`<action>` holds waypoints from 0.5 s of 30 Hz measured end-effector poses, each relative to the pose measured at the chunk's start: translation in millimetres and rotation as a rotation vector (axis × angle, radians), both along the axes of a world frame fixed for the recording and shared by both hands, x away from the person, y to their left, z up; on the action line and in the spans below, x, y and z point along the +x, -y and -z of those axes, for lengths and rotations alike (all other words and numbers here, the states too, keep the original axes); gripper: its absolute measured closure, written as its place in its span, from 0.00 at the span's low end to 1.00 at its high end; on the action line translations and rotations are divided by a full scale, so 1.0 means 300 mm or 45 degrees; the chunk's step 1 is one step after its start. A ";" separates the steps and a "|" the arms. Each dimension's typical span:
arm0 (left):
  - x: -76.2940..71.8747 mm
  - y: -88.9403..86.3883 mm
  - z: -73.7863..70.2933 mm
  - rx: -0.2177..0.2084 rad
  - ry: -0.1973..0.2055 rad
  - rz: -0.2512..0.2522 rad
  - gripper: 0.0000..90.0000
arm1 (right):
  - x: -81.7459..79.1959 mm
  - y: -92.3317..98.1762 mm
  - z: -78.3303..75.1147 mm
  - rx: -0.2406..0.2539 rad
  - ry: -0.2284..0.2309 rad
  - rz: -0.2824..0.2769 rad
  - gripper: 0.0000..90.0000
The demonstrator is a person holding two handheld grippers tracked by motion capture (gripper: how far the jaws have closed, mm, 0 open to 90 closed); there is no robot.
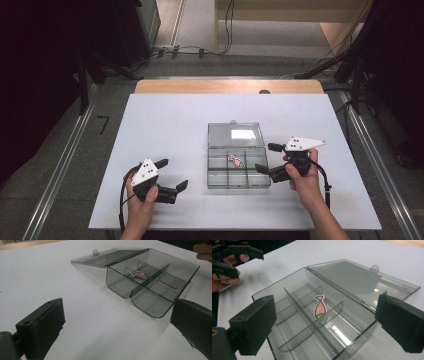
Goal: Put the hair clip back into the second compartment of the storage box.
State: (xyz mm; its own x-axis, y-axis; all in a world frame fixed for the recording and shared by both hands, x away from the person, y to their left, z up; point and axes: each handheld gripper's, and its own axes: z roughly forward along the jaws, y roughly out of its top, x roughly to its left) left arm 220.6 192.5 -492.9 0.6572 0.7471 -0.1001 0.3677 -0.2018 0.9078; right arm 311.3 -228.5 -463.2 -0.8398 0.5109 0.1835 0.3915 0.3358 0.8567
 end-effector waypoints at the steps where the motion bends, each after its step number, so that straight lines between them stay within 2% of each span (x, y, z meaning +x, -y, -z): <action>1: 0.002 0.003 -0.004 0.001 0.003 0.003 0.00 | 0.000 0.003 0.000 0.000 0.000 0.001 0.01; 9: 0.030 0.032 -0.031 0.014 0.006 0.018 0.00 | 0.001 0.032 0.009 -0.001 -0.020 0.043 0.00; 15: 0.049 0.044 -0.053 0.013 0.012 0.020 0.00 | 0.003 0.041 0.015 -0.002 -0.032 0.043 0.00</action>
